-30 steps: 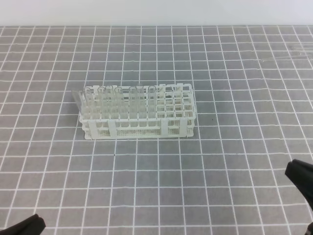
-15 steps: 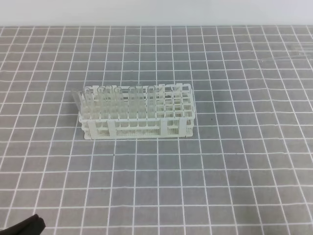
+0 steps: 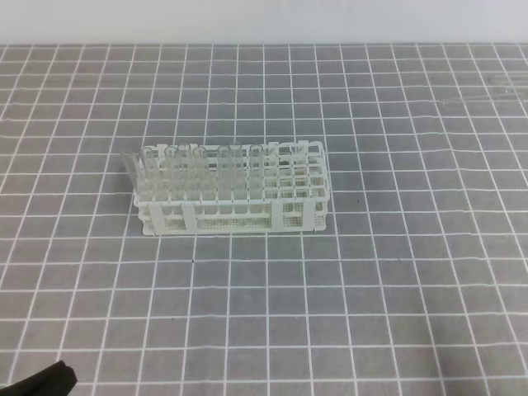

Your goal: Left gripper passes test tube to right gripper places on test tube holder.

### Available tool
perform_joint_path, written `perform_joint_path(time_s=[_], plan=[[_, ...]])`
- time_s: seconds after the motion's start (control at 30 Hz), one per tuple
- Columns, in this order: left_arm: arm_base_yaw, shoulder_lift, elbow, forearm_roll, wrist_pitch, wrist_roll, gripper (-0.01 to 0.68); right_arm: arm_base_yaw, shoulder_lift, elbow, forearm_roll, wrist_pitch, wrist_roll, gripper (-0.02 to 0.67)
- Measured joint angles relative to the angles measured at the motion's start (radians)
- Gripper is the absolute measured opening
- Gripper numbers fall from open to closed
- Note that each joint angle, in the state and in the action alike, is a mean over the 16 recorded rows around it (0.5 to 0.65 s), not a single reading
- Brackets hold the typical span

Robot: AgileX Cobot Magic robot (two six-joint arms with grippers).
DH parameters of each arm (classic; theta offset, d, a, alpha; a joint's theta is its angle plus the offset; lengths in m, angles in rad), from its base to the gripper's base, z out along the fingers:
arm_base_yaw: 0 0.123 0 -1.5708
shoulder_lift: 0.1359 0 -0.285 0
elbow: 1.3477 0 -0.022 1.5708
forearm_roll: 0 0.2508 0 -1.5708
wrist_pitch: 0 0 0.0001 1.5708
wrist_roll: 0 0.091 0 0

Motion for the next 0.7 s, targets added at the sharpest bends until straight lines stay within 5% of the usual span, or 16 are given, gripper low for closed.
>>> perform_joint_path(time_s=[0.7], plan=[[0.000,-0.001,0.000,0.000,0.000,0.000,-0.002,0.000,0.000,0.000,0.362,0.172,-0.570,-0.013]])
